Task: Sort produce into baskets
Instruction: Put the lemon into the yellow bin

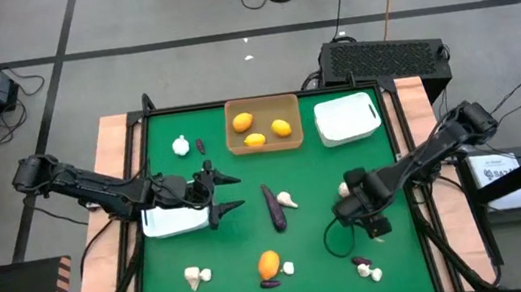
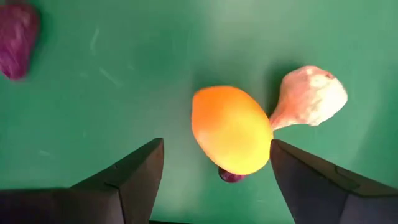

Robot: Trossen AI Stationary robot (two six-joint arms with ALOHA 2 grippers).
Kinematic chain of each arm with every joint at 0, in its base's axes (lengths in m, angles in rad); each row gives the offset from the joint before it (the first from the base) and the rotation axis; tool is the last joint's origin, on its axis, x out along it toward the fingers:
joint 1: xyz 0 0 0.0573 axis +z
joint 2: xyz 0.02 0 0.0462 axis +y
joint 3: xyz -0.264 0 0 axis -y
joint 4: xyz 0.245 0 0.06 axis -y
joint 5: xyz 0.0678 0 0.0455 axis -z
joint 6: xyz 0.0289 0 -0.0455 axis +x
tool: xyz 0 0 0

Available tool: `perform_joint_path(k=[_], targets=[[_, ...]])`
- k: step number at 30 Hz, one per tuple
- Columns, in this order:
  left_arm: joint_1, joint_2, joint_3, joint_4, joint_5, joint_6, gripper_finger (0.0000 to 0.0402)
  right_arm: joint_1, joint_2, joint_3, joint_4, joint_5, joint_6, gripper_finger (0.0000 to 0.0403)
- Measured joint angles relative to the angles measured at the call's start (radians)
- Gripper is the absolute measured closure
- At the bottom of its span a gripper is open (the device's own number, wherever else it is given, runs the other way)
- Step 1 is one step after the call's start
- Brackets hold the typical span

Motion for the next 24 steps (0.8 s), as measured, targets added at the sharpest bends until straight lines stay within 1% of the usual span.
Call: perform_joint_path(k=[6,12,17,20,24], targets=[[0.0,0.0,0.0,0.0,0.0,0.001,0.0098,-0.002,0.0,-0.026,0.004,0.01,-0.062,0.012],[0.0,0.0,0.0,0.0,0.0,0.001,0.0098,-0.008,0.013,-0.085,0.01,0.034,-0.12,0.012],[0.0,0.0,0.0,0.0,0.0,0.001,0.0098,-0.025,0.026,-0.1,0.039,0.077,-0.14,0.012],[0.0,0.0,0.0,-0.001,0.0,0.001,0.0098,-0.039,0.034,-0.1,0.055,0.072,-0.14,0.012],[0.0,0.0,0.0,-0.009,0.0,0.001,0.0098,-0.049,0.058,-0.101,0.068,0.03,-0.135,0.0119]])
